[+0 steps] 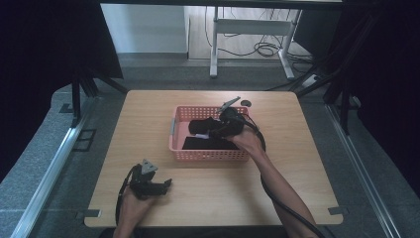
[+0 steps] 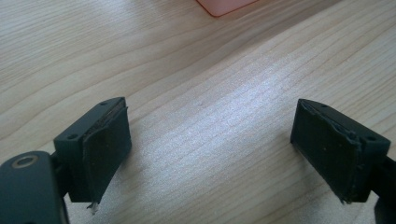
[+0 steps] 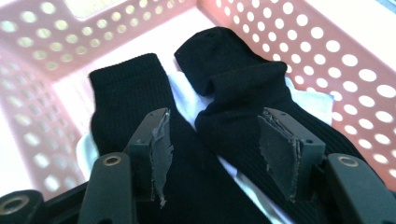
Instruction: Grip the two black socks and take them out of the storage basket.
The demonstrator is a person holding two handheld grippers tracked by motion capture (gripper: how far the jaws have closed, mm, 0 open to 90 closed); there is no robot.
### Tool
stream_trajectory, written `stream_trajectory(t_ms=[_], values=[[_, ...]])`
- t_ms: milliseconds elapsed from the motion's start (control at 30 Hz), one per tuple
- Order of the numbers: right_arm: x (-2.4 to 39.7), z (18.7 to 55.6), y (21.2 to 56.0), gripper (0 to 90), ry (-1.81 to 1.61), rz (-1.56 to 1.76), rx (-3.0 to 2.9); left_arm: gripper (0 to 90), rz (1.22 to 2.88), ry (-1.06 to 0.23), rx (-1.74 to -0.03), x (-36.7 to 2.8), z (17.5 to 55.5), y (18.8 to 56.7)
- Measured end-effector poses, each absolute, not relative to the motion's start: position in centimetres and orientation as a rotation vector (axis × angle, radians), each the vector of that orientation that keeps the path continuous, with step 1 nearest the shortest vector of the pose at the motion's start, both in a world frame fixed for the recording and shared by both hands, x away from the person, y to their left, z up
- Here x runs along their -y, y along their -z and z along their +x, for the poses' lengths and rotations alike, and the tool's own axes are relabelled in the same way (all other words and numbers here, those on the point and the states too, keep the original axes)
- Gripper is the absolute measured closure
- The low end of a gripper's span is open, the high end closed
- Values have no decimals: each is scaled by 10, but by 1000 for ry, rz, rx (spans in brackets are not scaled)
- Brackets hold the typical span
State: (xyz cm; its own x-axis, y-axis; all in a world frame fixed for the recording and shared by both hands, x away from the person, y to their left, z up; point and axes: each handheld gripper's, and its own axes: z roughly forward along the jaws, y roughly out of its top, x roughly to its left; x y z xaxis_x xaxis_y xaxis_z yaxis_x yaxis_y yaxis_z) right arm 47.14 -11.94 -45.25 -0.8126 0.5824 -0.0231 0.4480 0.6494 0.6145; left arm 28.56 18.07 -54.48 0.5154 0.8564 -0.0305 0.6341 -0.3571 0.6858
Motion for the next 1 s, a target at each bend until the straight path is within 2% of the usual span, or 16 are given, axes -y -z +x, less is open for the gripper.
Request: stream_trajectory(t_ms=[567, 633, 833, 1000], values=[[85, 506, 487, 489, -746, 866, -2692, 119, 2105, -434, -1211, -181, 286, 545], [85, 508, 490, 542, -703, 858, -2685, 119, 2104, -433, -1211, -182, 286, 545], [88, 512, 490, 869, -770, 888, -2711, 119, 2102, -430, -1211, -182, 286, 545], [91, 509, 483, 887, -788, 884, -2691, 119, 2106, -436, -1211, -181, 286, 545]])
